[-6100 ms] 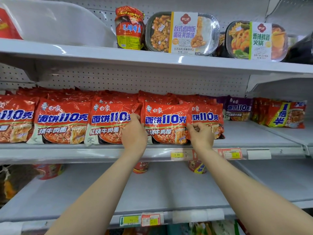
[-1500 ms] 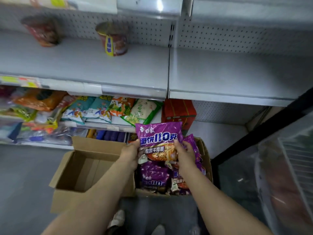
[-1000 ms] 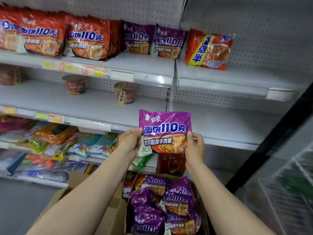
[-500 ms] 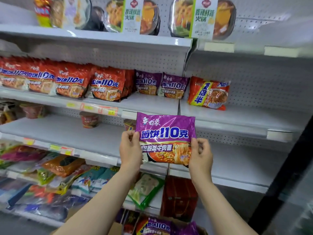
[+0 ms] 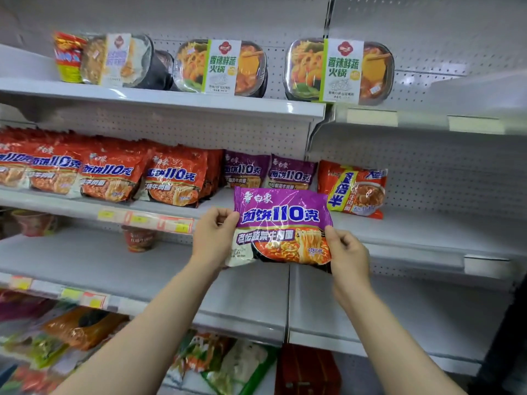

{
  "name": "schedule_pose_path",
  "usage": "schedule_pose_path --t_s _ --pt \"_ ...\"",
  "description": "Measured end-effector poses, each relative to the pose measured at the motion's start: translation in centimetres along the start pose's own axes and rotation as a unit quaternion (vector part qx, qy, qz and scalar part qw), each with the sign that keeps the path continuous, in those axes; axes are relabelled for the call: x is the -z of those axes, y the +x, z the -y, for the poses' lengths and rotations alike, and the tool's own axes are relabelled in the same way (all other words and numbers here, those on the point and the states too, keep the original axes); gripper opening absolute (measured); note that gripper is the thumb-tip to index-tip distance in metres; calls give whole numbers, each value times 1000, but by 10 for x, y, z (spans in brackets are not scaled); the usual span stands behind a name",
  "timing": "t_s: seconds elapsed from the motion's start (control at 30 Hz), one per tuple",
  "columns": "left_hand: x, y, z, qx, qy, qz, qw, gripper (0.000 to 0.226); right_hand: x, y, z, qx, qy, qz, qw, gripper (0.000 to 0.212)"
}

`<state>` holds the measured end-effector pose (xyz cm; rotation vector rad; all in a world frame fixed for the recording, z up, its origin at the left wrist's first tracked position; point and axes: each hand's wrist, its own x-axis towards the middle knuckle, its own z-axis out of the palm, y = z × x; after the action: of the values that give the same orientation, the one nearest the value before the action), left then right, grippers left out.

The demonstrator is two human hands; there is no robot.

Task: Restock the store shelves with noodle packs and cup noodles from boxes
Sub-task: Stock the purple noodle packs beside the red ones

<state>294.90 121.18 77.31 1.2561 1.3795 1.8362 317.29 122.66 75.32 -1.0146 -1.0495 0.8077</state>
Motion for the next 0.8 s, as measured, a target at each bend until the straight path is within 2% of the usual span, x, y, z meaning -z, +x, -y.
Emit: schedule_pose_path --t_s 0.2,0.33,0.47,0.63,0.8 --pt "8 86 -7 -54 97 60 992 15 -28 60 19 43 -66 10 997 18" --pt "2 144 -7 -23 66 98 993 12 -62 105 19 44 -91 -3 995 18" --pt "-14 192 9 -1 33 79 996 10 -94 139 9 16 -103 -8 995 23" --pt "-32 247 37 3 44 52 998 12 -133 177 -14 -30 -71 -19 997 17" --pt "-51 292 62 17 23 37 999 10 -168 219 -37 -83 -38 -45 995 21"
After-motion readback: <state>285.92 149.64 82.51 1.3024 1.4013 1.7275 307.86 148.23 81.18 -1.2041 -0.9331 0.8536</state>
